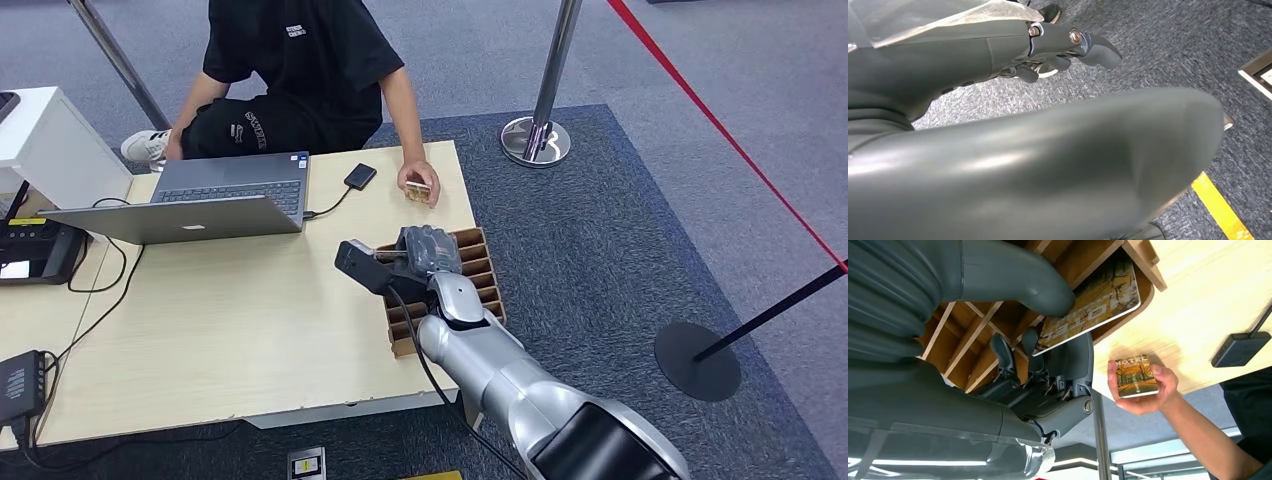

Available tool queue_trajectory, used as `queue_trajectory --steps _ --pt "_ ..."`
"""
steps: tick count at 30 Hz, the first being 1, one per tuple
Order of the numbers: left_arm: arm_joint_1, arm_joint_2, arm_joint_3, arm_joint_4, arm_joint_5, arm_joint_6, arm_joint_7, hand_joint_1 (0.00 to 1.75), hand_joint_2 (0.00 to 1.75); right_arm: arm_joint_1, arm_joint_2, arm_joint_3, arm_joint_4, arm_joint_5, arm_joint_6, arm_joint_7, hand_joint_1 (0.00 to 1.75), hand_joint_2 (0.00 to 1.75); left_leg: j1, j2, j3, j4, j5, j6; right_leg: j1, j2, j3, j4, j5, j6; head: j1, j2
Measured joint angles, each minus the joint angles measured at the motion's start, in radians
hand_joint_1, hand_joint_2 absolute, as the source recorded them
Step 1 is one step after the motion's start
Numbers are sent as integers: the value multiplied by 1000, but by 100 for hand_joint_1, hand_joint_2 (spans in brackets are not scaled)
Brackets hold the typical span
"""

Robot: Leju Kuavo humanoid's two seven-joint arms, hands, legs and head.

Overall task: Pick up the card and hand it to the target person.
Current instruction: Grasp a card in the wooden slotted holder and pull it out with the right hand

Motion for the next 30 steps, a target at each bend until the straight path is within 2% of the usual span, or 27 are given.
queue_trajectory --steps 11,15,23,30 --pt "0 0 0 0 0 0 0 0 0 1 0 0 -8 -37 -1 -10 135 175 0 0 0 0 0 0 0 0 0 0 0 0 0 0" --pt "0 0 0 0 0 3 0 0 0 1 0 4 -13 -55 -4 -15 141 175 0 0 0 0 0 0 0 0 0 0 0 0 0 0" --pt "0 0 1 0 -2 4 -1 0 0 0 0 12 -16 -110 -55 -52 143 175 0 0 0 0 0 0 0 0 0 0 0 0 0 0" --pt "0 0 2 0 -2 4 -1 0 0 -15 0 16 -16 -98 -93 -75 145 175 0 0 0 0 0 0 0 0 0 0 0 0 0 0"
